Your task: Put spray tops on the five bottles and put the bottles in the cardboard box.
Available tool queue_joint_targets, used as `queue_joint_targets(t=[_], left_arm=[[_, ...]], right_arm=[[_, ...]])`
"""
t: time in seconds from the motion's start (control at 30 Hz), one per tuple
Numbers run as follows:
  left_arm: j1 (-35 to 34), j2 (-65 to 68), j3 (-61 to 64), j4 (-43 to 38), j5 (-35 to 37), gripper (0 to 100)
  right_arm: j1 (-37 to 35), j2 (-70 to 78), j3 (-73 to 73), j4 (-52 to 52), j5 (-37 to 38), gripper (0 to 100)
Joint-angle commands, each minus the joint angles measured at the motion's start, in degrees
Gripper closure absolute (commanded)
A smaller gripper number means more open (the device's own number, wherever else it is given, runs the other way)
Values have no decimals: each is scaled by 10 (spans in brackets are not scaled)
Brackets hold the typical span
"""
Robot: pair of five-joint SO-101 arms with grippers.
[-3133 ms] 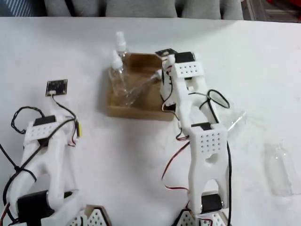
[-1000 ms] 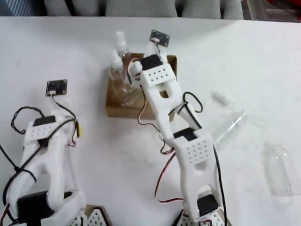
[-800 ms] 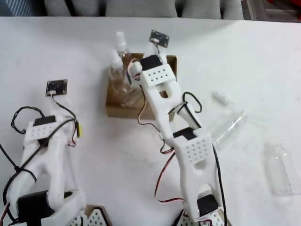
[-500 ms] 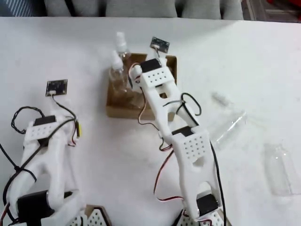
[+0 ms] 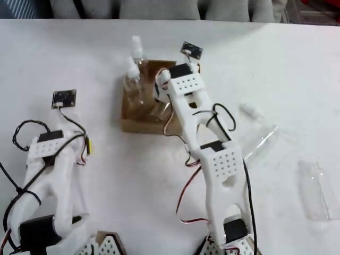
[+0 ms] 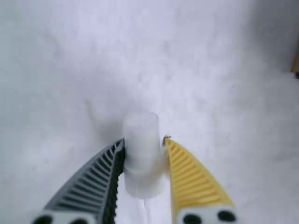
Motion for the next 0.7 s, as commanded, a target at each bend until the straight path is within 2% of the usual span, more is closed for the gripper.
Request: queue_joint_targets(t=[0.0,0.2,0.67], left_arm=[[6,-26,-3,-12,-7,980],[6,-26,-3,-12,-7,980],[6,-26,-3,-12,-7,980]], right_arm=[[25,-13,-7,25,0,976],[32,-38,-7,48,2,976],[32,-140,-1,83,73,983]])
